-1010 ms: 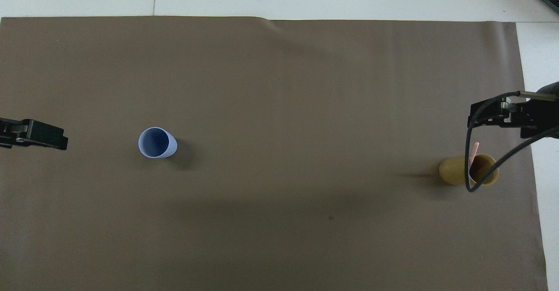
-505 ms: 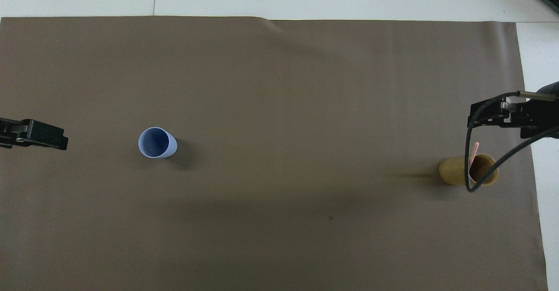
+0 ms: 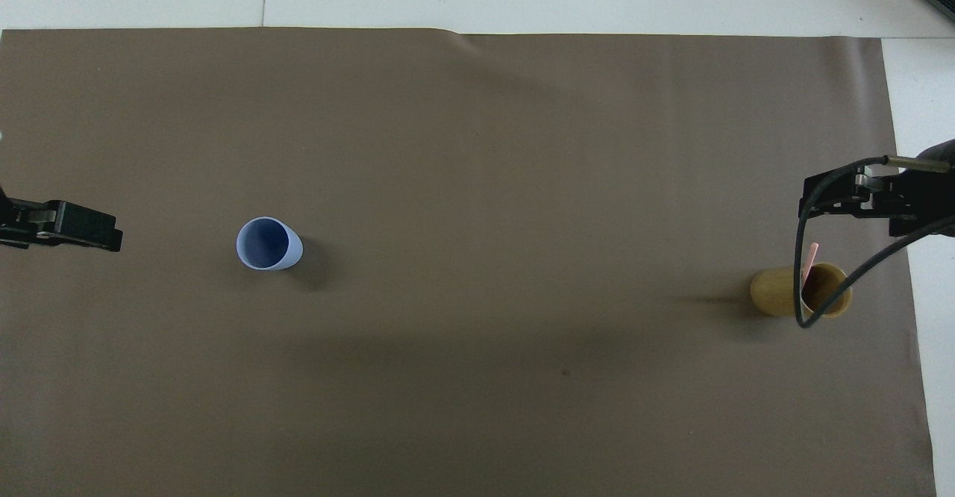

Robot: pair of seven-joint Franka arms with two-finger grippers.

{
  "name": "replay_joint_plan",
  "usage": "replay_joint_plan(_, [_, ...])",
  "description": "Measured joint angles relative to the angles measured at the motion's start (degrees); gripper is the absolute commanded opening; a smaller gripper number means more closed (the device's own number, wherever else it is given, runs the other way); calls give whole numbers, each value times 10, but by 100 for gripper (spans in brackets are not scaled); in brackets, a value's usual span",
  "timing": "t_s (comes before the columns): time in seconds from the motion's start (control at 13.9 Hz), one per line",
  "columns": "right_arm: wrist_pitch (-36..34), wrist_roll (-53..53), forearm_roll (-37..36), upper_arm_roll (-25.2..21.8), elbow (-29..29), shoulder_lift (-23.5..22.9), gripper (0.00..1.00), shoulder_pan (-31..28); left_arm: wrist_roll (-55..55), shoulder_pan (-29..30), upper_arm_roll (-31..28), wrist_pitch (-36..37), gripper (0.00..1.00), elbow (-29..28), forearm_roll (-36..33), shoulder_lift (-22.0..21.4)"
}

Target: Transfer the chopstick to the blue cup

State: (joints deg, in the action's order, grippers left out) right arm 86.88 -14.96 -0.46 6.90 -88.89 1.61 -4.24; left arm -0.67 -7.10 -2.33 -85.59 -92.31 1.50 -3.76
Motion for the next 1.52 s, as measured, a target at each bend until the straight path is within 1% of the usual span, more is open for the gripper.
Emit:
replay_joint_plan(0.14, [0,0,0,0,0,0,100,0,0,0,0,-44,100,-35,0,1])
replay_joint_plan(0.43, [0,0,0,0,0,0,100,0,1,0,2,-163,100,-136,0,8])
replay_joint_plan(0.58, [0,0,0,0,0,0,100,0,20,0,5,-207,100,-173,1,18])
replay_joint_plan(0.72, [0,0,0,0,0,0,100,0,44,-1,8,-250,100,-190,1,33])
replay_joint_plan(0.87, [0,0,0,0,0,0,100,0,80,-4,10,-277,100,-196,4,54])
replay_joint_plan(1.15, [0,0,0,0,0,0,100,0,133,-33,13,-340,100,-222,5,97])
replay_joint_plan(1.3, [0,0,0,0,0,0,100,0,137,-39,13,-356,100,-244,5,103])
replay_joint_plan(1.52, [0,0,0,0,0,0,100,0,137,-39,13,-360,100,-250,5,103])
